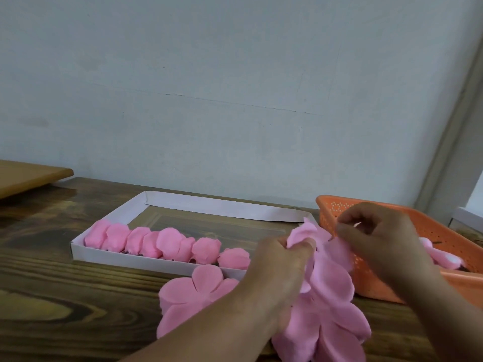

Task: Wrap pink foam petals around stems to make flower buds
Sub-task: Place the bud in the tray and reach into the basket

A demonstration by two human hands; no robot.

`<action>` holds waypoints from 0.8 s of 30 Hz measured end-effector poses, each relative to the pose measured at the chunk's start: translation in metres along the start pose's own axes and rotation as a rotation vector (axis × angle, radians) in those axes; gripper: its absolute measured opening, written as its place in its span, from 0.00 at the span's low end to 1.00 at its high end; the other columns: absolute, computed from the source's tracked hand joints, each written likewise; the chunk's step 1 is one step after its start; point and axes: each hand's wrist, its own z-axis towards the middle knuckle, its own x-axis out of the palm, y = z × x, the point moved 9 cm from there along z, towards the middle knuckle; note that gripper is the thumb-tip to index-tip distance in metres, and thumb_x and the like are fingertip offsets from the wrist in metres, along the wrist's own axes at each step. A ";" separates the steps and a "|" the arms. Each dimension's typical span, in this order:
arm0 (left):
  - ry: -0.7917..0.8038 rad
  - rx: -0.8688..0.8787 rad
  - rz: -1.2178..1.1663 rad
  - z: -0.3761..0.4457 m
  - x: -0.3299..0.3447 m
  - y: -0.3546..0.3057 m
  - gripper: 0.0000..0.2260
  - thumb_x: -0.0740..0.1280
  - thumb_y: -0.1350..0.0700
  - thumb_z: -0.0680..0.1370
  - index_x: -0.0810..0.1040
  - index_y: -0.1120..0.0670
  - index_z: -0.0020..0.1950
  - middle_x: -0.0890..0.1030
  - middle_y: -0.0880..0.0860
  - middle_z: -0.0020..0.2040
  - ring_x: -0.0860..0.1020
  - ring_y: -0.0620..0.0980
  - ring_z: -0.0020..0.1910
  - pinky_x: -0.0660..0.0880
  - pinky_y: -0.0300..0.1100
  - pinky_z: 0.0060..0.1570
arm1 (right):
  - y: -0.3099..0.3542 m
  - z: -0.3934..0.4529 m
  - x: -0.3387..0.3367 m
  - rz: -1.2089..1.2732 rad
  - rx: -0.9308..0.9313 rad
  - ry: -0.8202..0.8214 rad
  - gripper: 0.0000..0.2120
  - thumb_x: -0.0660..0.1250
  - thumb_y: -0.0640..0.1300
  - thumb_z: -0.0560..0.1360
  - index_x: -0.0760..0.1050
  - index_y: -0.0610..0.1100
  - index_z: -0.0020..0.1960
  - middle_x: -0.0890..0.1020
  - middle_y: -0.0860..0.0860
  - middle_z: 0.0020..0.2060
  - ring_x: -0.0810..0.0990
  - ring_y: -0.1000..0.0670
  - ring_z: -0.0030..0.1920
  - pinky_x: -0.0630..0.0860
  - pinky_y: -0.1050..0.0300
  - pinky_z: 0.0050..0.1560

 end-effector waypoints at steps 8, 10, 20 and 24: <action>0.010 -0.019 0.020 -0.001 -0.001 0.002 0.11 0.66 0.53 0.76 0.78 0.53 0.34 0.76 0.52 0.31 0.74 0.53 0.33 0.69 0.43 0.39 | -0.101 0.024 -0.043 -0.524 0.318 0.407 0.15 0.76 0.56 0.63 0.83 0.49 0.45 0.81 0.57 0.35 0.79 0.55 0.38 0.72 0.55 0.43; 0.008 -0.003 0.036 0.001 -0.002 0.000 0.10 0.66 0.54 0.76 0.78 0.52 0.34 0.76 0.51 0.31 0.74 0.52 0.33 0.69 0.42 0.38 | -0.117 0.021 -0.039 -0.600 0.347 0.517 0.14 0.74 0.62 0.63 0.81 0.56 0.45 0.82 0.57 0.39 0.78 0.57 0.42 0.71 0.56 0.47; 0.030 0.017 0.047 0.002 -0.003 -0.002 0.12 0.65 0.55 0.77 0.79 0.47 0.33 0.78 0.49 0.32 0.76 0.51 0.35 0.71 0.41 0.38 | -0.136 0.032 -0.029 -0.680 0.368 0.639 0.11 0.73 0.47 0.69 0.82 0.61 0.32 0.83 0.61 0.33 0.80 0.58 0.42 0.73 0.61 0.45; 0.013 0.023 0.056 0.003 -0.004 -0.002 0.13 0.66 0.51 0.73 0.78 0.46 0.28 0.78 0.50 0.35 0.77 0.51 0.36 0.72 0.42 0.41 | -0.132 0.034 -0.020 -0.746 0.360 0.702 0.06 0.70 0.51 0.71 0.83 0.58 0.35 0.84 0.59 0.38 0.80 0.58 0.43 0.75 0.58 0.51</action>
